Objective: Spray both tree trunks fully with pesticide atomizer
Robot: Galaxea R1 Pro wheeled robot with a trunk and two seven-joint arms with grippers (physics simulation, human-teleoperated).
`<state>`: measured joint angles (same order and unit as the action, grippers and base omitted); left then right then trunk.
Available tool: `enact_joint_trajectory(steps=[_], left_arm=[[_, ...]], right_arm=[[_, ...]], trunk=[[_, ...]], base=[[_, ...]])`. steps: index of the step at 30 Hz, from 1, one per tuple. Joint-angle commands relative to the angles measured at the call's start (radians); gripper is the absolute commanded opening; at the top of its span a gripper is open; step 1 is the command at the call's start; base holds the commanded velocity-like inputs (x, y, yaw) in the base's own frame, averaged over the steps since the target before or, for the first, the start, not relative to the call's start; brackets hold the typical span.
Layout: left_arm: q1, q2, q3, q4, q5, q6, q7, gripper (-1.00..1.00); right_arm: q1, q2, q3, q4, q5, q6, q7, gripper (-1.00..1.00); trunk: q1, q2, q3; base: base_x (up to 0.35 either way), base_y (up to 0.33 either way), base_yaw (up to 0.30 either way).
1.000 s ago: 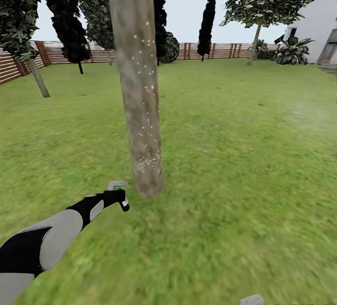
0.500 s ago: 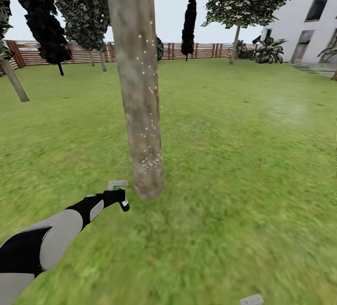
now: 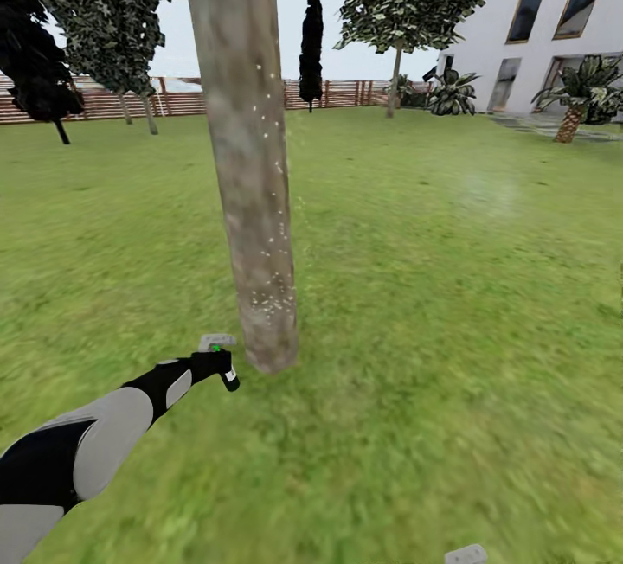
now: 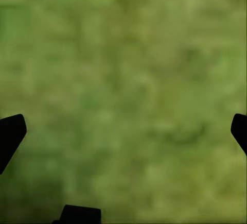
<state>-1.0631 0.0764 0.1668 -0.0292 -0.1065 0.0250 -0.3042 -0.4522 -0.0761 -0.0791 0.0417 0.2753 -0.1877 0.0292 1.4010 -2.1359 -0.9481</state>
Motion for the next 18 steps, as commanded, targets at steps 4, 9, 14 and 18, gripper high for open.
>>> enact_joint_trajectory(steps=[4, 9, 14, 18], left_arm=[[0.0, 0.0, 0.01, -0.001, -0.01, 0.003, -0.004, -1.0], [0.0, 0.0, 0.01, -0.001, -0.01, 0.003, -0.004, -1.0], [0.0, 0.001, 0.01, -0.001, -0.01, 0.004, -0.004, -1.0], [0.012, 0.002, 0.01, 0.0, -0.01, 0.01, -0.005, -1.0]], right_arm=[[-0.002, -0.001, -0.009, 0.004, 0.007, -0.007, 0.001, 1.0], [-0.002, -0.001, -0.008, 0.004, 0.007, -0.007, 0.001, 1.0], [-0.002, 0.0, -0.008, 0.008, 0.007, -0.007, 0.003, 1.0], [-0.002, 0.007, -0.01, 0.012, 0.007, -0.007, 0.004, 1.0]], trunk=[[0.0, 0.0, -0.001], [0.0, 0.0, -0.001], [0.0, 0.0, -0.001], [0.0, 0.0, -0.001]], base=[[0.0, 0.35, -0.242], [-0.035, 0.35, -0.273], [-0.085, 0.35, -0.139], [-0.131, 0.35, -0.257]])
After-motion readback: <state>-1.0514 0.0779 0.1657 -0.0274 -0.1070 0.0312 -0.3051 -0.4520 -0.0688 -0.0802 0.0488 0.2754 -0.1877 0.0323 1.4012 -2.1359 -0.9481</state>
